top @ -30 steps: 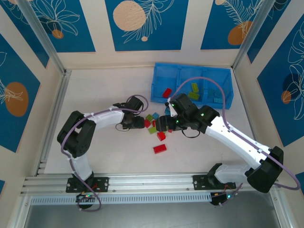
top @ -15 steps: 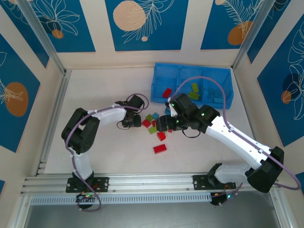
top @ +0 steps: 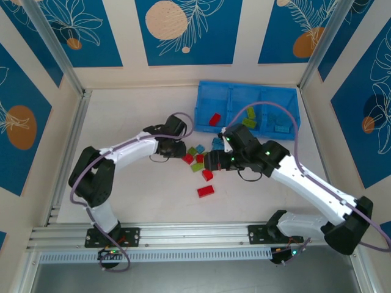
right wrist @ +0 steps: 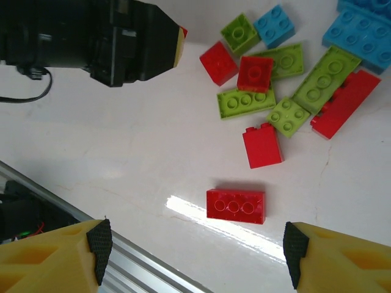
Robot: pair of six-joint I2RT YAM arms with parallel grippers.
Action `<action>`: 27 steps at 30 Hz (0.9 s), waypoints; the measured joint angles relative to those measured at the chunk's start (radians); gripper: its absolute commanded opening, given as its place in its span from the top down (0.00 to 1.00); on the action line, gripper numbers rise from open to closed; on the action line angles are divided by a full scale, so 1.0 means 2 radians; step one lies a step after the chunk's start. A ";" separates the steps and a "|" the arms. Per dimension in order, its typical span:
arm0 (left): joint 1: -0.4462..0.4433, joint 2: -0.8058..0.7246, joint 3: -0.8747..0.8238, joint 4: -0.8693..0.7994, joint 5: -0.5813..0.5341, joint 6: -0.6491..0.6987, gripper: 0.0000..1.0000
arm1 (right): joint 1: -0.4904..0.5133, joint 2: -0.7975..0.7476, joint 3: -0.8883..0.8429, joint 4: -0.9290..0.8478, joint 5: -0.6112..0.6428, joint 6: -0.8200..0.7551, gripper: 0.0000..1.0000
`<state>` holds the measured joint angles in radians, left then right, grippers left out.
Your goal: Sort the legos into containers by color
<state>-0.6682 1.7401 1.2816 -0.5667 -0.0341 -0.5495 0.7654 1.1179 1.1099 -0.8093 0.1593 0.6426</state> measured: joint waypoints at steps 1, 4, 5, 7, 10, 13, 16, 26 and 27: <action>-0.007 0.000 0.027 0.000 0.000 0.005 0.78 | -0.002 -0.016 -0.004 0.003 0.008 0.006 0.23; -0.018 0.022 0.118 0.004 -0.006 0.021 0.78 | -0.011 -0.056 -0.012 0.011 0.027 0.022 0.23; -0.019 0.036 0.153 0.003 -0.010 0.028 0.78 | -0.014 -0.065 -0.014 0.013 0.032 0.025 0.23; -0.020 0.081 0.233 0.007 -0.023 0.046 0.78 | -0.020 -0.082 -0.019 0.016 0.039 0.033 0.23; -0.019 0.158 0.342 0.005 -0.043 0.072 0.76 | -0.023 -0.096 -0.025 0.016 0.047 0.042 0.23; -0.018 0.247 0.465 -0.011 -0.062 0.093 0.69 | -0.023 -0.102 -0.029 0.011 0.050 0.049 0.23; -0.014 0.321 0.573 -0.035 -0.068 0.105 0.59 | -0.023 -0.105 -0.029 0.000 0.053 0.055 0.23; -0.003 0.342 0.626 -0.072 -0.049 0.129 0.49 | -0.027 -0.116 -0.048 -0.024 0.078 0.077 0.21; -0.003 0.327 0.607 -0.074 -0.045 0.129 0.49 | -0.028 -0.115 -0.052 -0.024 0.078 0.079 0.21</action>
<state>-0.6735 2.3932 2.4962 -0.7139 -0.1234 -0.2920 0.7086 0.8883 1.0050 -0.8566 0.3157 0.8009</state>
